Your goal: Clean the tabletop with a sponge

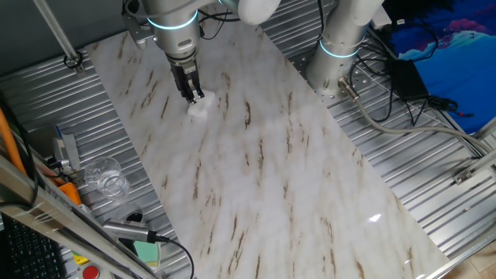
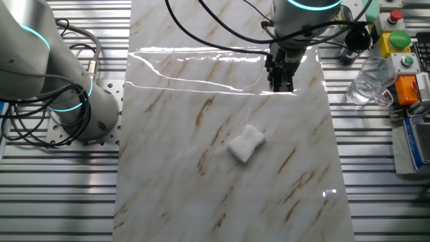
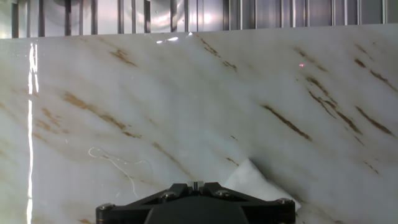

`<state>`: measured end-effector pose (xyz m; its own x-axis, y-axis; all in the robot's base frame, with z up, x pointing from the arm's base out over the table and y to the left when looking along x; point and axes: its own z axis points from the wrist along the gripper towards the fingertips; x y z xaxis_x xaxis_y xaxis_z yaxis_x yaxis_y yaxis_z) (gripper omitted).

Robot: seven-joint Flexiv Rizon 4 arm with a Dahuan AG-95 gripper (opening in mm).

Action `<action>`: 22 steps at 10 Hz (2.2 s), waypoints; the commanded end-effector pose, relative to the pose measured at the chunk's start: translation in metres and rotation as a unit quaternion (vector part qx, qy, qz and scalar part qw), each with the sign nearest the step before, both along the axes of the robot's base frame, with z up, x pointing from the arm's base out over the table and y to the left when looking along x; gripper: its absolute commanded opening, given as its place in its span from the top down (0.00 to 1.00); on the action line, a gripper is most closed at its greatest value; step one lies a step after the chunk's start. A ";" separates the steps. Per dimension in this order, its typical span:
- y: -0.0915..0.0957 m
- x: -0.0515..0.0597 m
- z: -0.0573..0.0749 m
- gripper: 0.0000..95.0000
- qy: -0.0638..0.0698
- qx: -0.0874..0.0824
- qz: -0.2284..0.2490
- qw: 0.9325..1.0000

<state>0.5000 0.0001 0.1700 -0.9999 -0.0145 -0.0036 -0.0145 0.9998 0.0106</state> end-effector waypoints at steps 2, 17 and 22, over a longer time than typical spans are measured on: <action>0.000 0.000 0.000 1.00 0.001 -0.001 0.015 1.000; -0.024 0.004 -0.035 1.00 -0.006 0.008 0.202 0.979; -0.037 0.010 -0.050 1.00 -0.006 0.006 0.242 0.970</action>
<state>0.5095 -0.0370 0.1196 -0.8762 -0.4815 -0.0199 -0.4818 0.8761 0.0169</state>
